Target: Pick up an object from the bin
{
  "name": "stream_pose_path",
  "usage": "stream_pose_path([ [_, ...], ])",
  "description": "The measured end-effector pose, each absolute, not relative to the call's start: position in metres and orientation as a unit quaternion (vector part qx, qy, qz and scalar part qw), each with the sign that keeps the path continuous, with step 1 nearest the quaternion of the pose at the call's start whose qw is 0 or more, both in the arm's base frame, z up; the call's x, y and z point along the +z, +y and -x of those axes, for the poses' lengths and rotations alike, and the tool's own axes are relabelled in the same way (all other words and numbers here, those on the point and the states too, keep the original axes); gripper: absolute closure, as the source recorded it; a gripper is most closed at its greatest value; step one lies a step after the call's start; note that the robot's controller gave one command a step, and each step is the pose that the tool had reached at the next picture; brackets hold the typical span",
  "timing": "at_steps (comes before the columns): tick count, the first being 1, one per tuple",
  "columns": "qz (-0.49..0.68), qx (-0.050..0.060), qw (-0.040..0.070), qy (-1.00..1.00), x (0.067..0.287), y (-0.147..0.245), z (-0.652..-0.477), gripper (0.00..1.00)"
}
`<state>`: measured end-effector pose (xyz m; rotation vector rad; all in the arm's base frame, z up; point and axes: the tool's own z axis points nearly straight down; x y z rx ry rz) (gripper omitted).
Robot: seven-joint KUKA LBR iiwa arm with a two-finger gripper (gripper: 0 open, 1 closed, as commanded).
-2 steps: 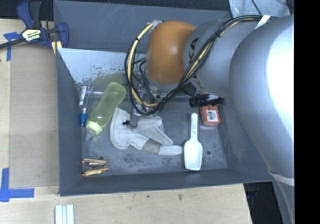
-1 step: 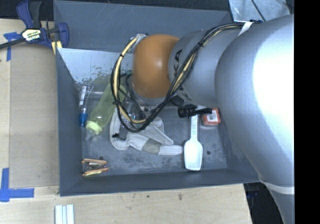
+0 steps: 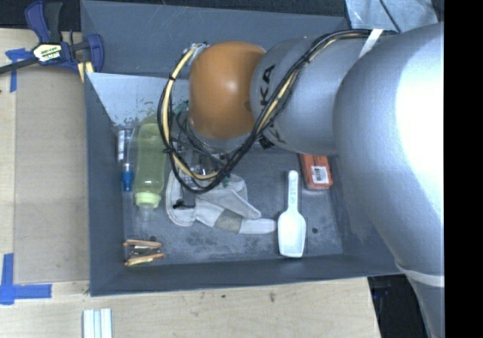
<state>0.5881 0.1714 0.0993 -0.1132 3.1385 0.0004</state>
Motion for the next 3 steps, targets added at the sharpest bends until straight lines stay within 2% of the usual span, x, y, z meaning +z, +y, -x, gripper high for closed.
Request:
stream_pose_path([
  [1,0.058,0.000,0.001,0.998,0.076,0.157,-0.571,1.00],
  [2,0.058,0.001,0.001,0.998,0.076,0.157,-0.571,1.00],
  [3,0.066,0.001,0.005,0.998,0.255,0.149,-0.591,1.00],
])
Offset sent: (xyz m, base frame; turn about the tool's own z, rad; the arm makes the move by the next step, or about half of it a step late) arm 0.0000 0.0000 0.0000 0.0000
